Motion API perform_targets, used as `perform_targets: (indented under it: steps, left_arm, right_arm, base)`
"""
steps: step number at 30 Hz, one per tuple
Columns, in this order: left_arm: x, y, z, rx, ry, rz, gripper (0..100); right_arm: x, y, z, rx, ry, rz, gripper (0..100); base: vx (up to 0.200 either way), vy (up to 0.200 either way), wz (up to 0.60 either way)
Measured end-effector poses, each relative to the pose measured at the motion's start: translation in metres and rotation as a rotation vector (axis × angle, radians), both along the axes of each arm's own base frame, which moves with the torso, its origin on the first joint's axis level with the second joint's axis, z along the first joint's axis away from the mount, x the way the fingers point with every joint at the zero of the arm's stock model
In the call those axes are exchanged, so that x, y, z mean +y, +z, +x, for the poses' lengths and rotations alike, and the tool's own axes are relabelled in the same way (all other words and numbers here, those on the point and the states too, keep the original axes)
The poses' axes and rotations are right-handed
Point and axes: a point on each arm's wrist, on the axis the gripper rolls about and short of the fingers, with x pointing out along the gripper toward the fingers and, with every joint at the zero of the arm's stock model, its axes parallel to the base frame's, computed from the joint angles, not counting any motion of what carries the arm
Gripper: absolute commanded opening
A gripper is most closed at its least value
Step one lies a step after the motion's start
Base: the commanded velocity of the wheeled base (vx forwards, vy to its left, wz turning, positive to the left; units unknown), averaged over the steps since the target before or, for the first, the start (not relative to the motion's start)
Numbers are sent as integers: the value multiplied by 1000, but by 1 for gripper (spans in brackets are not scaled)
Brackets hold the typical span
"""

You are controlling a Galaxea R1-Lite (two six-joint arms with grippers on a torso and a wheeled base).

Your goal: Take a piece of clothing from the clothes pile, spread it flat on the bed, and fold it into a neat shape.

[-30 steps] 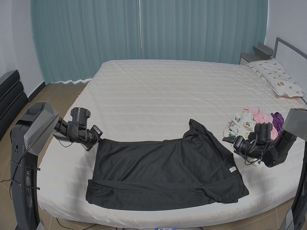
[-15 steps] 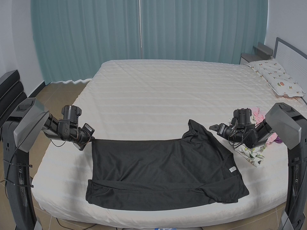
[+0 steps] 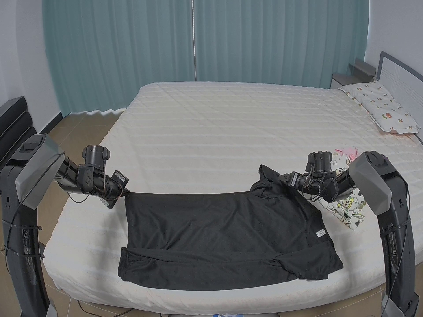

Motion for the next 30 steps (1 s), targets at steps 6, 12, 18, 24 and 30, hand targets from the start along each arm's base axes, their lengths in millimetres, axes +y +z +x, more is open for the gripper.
perform_targets:
  steps: [6, 12, 18, 24, 30]
  left_arm:
    - [0, 0, 0, 1, 0, 0, 0]
    - [0, 0, 0, 1, 0, 0, 0]
    - [0, 0, 0, -1, 0, 0, 0]
    - [0, 2, 1, -15, 2, -1, 0]
    - [1, 7, 3, -38, 17, -16, 0]
  right_arm:
    - [1, -9, 6, -11, -2, 5, 0]
    - [-3, -10, 8, -17, -17, 16, 0]
    - [-6, -2, 7, -24, -41, 49, 0]
    - [-14, 13, 3, -74, -71, 86, 0]
    - [-24, 25, -4, -153, -88, 109, 0]
  base:
    - [0, 0, 0]
    - [0, 0, 0]
    - [0, 0, 0]
    - [0, 0, 0]
    - [0, 0, 0]
